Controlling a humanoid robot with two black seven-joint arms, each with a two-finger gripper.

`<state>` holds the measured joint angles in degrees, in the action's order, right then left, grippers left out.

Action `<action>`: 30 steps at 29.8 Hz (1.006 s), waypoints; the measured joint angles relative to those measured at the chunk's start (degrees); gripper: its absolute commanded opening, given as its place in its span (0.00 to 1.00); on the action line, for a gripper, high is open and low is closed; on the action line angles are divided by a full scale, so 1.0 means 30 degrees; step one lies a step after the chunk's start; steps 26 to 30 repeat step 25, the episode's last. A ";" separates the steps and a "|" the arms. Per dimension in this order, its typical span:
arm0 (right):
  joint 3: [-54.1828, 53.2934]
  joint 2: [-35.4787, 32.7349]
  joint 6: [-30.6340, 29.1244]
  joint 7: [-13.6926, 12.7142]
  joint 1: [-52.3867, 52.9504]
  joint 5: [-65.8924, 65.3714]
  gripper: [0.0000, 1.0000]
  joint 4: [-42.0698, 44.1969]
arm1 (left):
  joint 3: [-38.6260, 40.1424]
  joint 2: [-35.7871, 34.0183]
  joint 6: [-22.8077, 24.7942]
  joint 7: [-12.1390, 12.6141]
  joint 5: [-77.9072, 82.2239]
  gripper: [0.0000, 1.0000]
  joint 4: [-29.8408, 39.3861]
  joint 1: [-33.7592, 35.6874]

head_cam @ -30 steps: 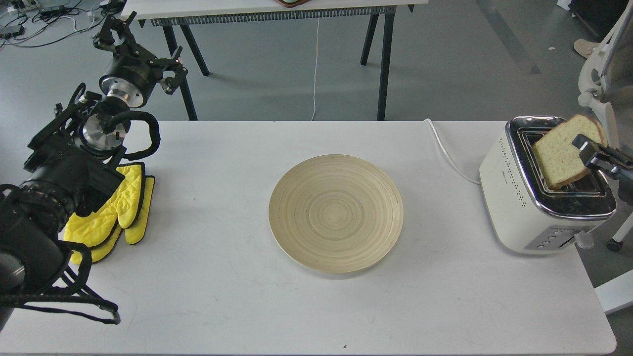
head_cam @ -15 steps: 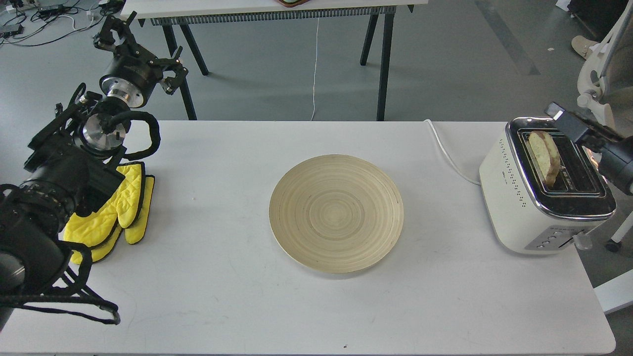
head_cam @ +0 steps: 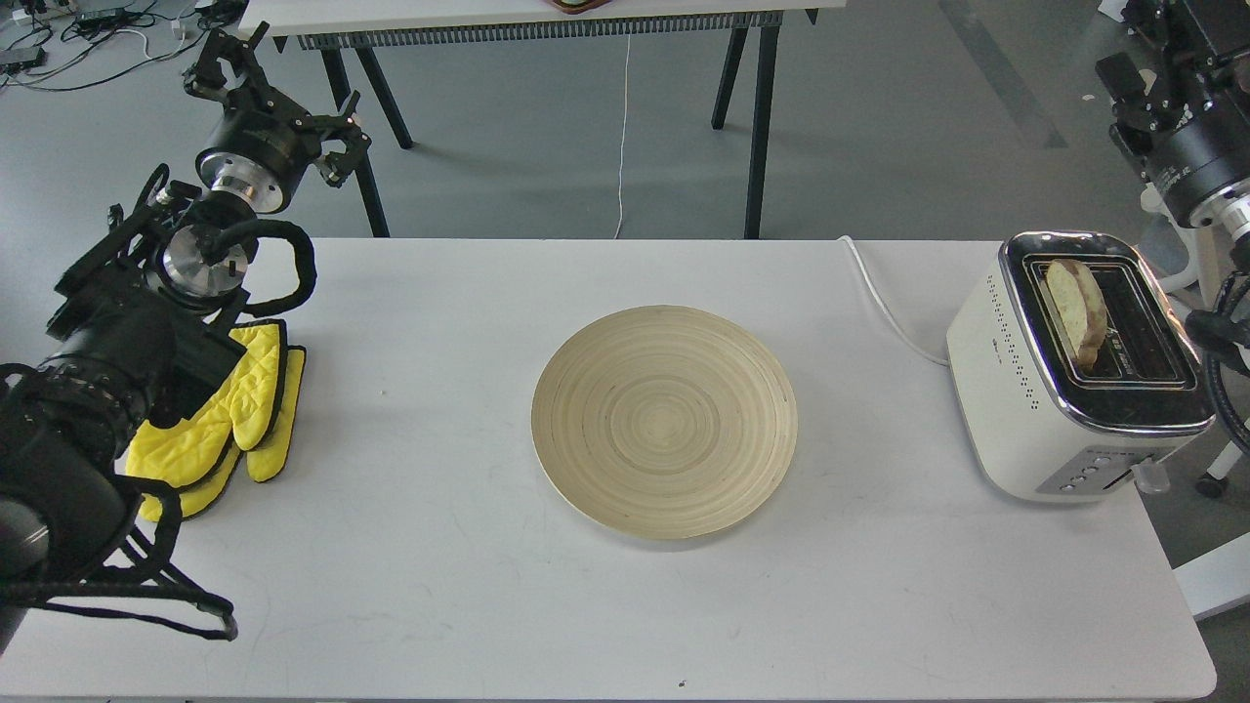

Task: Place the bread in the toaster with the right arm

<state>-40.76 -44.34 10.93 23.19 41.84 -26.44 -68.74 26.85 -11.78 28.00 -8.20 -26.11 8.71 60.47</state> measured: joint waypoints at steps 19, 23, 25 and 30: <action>-0.4674 0.6863 -0.5943 -0.3956 0.0947 0.4750 1.00 0.8053 | 0.0007 -0.0001 0.0000 0.0000 0.0001 1.00 -0.0001 0.0000; -0.4710 0.6990 -0.6113 -0.3966 0.0964 0.4782 1.00 0.8020 | 0.0012 -0.0001 0.0000 -0.0001 0.0001 1.00 -0.0002 0.0000; -0.4697 0.7005 -0.6176 -0.3873 0.0973 0.4785 1.00 0.7931 | 0.0015 -0.0001 0.0000 -0.0009 0.0000 1.00 -0.0002 0.0000; -0.4697 0.7005 -0.6176 -0.3873 0.0973 0.4785 1.00 0.7931 | 0.0015 -0.0001 0.0000 -0.0009 0.0000 1.00 -0.0002 0.0000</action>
